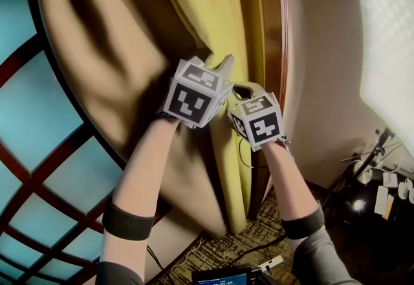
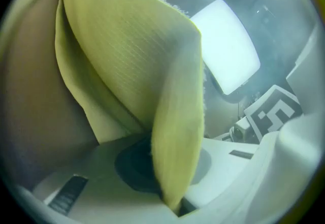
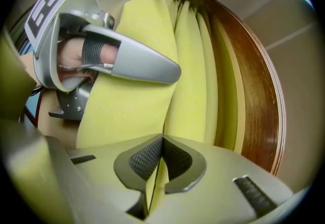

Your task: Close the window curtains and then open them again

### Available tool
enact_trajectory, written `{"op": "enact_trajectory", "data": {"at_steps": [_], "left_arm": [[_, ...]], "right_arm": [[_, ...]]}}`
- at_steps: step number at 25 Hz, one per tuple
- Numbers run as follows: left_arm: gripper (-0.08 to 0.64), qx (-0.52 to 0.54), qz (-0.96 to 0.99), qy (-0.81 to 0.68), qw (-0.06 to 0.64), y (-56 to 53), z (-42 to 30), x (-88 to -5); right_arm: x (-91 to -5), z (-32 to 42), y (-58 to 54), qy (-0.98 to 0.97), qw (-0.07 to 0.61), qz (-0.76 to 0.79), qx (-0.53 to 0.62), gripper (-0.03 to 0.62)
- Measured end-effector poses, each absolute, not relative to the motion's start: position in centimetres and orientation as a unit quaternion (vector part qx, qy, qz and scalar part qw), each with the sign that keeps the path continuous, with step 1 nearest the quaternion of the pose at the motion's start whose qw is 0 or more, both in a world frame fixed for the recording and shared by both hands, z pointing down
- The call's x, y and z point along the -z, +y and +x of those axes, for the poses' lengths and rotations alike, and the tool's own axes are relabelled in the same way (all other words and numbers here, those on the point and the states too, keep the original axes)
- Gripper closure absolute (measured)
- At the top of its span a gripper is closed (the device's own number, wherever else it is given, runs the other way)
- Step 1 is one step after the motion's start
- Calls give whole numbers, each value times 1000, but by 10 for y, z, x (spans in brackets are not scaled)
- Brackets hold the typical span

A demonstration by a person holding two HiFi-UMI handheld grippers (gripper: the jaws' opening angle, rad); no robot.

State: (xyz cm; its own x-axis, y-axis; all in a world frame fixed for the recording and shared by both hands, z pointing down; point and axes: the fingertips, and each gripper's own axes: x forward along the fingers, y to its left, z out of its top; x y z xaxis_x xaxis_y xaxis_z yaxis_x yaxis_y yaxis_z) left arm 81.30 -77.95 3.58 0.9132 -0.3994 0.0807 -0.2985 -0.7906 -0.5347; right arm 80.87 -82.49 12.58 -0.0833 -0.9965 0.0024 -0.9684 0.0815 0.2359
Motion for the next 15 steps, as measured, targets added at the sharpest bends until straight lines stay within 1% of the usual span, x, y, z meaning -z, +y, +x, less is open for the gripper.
{"op": "enact_trajectory", "data": {"at_steps": [1, 3, 5, 7, 8, 11, 13, 15], "left_arm": [[535, 98, -939, 188, 271, -778, 807, -40], [453, 105, -931, 195, 289, -776, 793, -48], [402, 115, -921, 206, 311, -770, 778, -56], [379, 124, -912, 219, 325, -761, 762, -65], [355, 126, -908, 226, 329, -756, 752, -68], [350, 119, -899, 254, 335, -736, 701, -67], [346, 112, -900, 266, 326, -728, 663, -67], [330, 109, -905, 271, 311, -726, 641, -73]], "right_arm": [[-125, 804, -824, -734, 76, 669, 88, 581], [-122, 791, -822, -739, 65, 664, 93, 580], [-118, 777, -819, -743, 52, 660, 95, 580], [-116, 761, -817, -748, 41, 655, 93, 580], [-117, 751, -815, -752, 38, 652, 93, 580], [-116, 704, -802, -761, 42, 639, 103, 580], [-116, 671, -795, -765, 44, 633, 109, 580], [-122, 661, -796, -766, 41, 632, 108, 580]]}}
